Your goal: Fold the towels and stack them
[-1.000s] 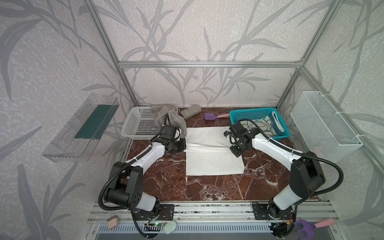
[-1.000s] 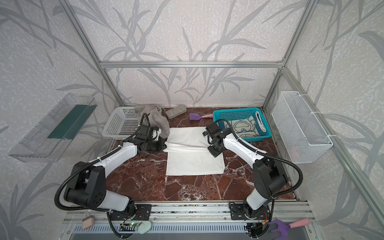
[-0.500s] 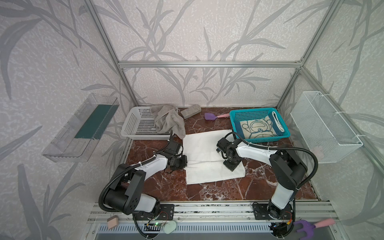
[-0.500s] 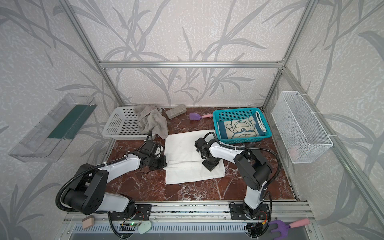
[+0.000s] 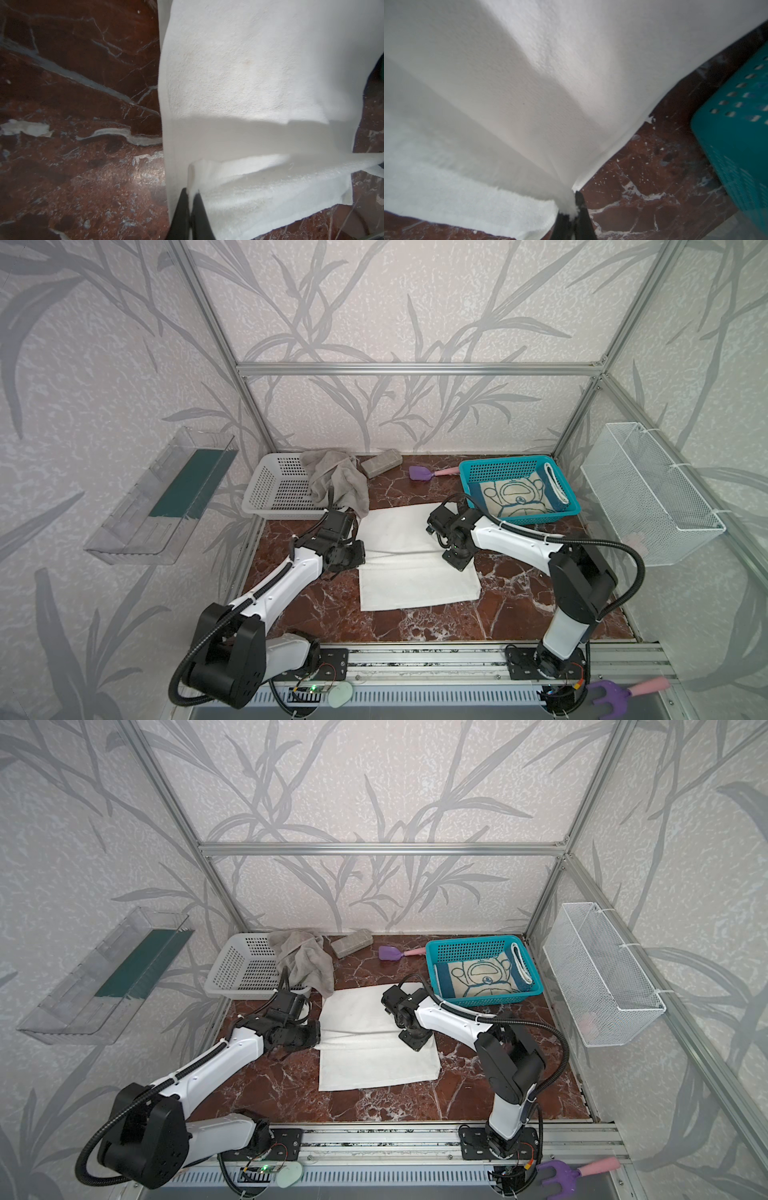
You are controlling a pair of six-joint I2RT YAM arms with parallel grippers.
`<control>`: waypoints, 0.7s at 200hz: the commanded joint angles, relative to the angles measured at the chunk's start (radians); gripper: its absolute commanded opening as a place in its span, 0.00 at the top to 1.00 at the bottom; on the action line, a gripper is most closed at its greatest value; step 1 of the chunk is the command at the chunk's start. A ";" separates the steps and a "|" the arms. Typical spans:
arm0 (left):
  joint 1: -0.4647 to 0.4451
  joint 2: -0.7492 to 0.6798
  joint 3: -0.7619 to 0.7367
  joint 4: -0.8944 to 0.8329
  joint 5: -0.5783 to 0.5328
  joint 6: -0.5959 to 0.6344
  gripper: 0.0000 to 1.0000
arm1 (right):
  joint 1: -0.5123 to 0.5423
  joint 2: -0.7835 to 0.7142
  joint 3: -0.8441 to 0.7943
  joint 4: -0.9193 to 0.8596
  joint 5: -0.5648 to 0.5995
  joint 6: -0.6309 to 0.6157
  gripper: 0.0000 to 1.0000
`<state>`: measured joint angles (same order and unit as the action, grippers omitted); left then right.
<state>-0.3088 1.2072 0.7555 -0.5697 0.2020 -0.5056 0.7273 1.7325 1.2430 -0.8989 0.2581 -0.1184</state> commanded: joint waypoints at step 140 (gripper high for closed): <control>-0.026 0.167 -0.179 0.136 -0.037 -0.129 1.00 | 0.006 0.078 -0.101 0.040 -0.125 0.004 1.00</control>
<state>-0.3523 1.2888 0.5385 -0.4030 0.3069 -0.6472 0.7383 1.7546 1.1103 -0.8795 0.1219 -0.1226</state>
